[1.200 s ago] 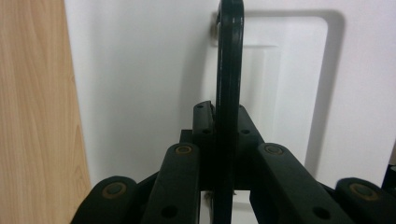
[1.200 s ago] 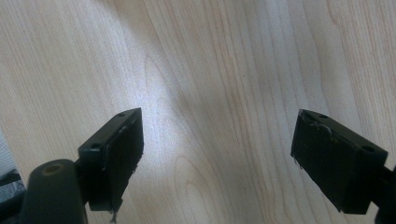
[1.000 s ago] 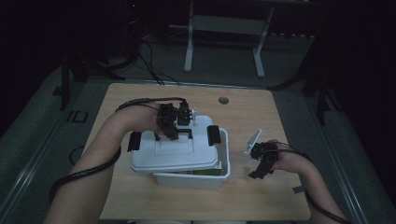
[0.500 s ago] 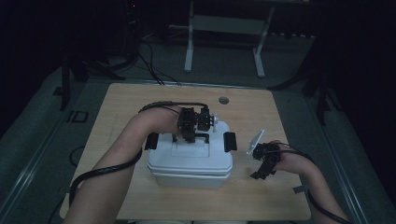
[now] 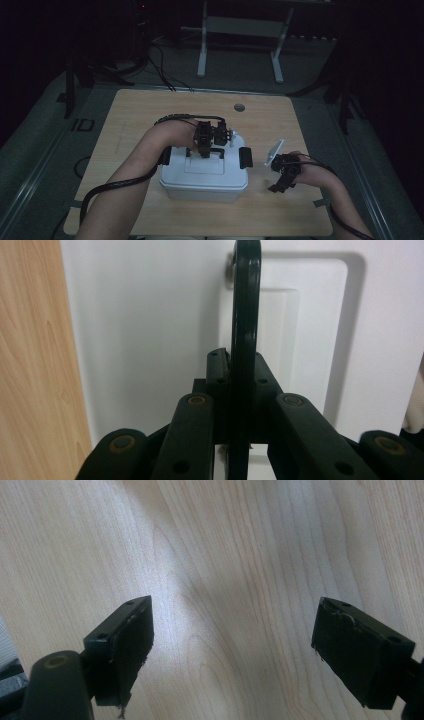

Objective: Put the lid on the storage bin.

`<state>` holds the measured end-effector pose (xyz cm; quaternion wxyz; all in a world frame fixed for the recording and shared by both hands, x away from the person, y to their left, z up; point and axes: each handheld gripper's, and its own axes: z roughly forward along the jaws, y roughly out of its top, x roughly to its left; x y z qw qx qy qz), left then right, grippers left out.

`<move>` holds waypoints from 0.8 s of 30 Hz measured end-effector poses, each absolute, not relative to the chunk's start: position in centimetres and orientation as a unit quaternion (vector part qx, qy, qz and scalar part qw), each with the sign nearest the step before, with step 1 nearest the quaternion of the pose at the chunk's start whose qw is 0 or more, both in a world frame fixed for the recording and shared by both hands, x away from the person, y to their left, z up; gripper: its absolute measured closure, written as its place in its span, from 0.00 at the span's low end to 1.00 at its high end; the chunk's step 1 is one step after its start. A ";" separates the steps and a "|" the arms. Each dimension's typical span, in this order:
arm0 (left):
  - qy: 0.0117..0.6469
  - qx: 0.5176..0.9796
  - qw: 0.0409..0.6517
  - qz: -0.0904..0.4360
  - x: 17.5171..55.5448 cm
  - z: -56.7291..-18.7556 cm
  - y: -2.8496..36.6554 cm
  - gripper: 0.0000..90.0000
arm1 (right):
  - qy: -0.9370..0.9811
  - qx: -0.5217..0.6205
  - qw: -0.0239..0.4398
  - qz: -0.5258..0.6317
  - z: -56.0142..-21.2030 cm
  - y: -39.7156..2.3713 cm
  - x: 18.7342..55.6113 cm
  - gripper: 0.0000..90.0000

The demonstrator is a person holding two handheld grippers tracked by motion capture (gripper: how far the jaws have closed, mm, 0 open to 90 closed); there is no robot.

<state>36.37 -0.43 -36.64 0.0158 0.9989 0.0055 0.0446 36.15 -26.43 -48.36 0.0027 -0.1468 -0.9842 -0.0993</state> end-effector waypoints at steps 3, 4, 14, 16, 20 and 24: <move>0.009 0.999 0.015 0.041 36.5 -36.8 -0.4 0.93 | -0.984 -0.146 0.003 -0.100 -48.4 -26.4 36.1 0.19; 0.007 0.999 0.017 0.036 36.5 -36.9 -0.4 0.93 | -0.984 -0.147 0.003 -0.100 -48.4 -26.4 36.1 0.19; 0.025 0.998 0.036 0.048 37.2 -37.0 0.3 0.87 | -0.984 -0.146 0.003 -0.101 -48.5 -26.5 36.0 0.19; 0.038 0.997 0.043 0.049 37.5 -37.0 0.8 0.82 | -0.984 -0.145 0.003 -0.101 -48.5 -26.5 36.0 0.19; 0.067 0.994 0.053 0.067 37.8 -37.1 2.0 0.49 | -0.983 -0.148 0.000 -0.104 -48.3 -26.6 36.0 0.19; 0.092 0.991 0.068 0.070 38.0 -37.3 3.6 0.26 | -0.983 -0.150 -0.003 -0.106 -48.2 -26.6 36.1 0.19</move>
